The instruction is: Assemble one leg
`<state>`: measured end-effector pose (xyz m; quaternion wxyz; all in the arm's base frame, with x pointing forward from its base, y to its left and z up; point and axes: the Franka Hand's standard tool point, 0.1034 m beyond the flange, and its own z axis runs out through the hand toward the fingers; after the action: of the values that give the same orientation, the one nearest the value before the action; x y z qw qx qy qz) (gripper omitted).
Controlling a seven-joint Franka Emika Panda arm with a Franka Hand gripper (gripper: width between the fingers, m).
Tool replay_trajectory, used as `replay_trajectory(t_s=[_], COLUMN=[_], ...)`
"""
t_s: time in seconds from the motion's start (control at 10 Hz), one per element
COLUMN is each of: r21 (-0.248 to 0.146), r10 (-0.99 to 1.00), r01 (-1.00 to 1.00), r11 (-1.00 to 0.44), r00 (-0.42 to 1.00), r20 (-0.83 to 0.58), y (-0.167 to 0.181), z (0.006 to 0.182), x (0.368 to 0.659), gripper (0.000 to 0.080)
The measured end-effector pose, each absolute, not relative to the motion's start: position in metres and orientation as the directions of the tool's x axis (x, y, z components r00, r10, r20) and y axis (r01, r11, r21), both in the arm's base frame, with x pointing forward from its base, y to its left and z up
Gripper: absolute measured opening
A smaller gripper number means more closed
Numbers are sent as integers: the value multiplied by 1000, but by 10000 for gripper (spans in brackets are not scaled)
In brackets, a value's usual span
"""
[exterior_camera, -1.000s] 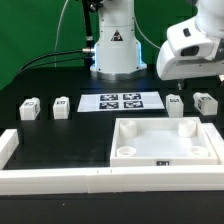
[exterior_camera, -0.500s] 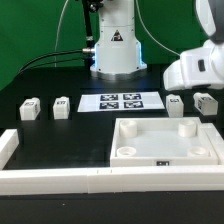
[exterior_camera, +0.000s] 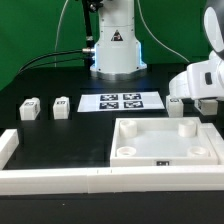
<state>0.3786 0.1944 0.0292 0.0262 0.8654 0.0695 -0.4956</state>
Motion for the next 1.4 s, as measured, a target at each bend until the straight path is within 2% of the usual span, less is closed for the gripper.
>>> replay_trajectory(t_s=[0.5, 0.9, 1.1, 1.4], r21=[-28, -28, -28, -28], r10=[96, 96, 96, 96], r01=[135, 134, 134, 134], r11=[-990, -991, -991, -991], r00=[526, 530, 530, 530], r20=[-845, -842, -842, -842], y=[196, 196, 196, 196], z=[11, 9, 9, 9], x=[380, 379, 379, 379], gripper=[649, 626, 288, 291])
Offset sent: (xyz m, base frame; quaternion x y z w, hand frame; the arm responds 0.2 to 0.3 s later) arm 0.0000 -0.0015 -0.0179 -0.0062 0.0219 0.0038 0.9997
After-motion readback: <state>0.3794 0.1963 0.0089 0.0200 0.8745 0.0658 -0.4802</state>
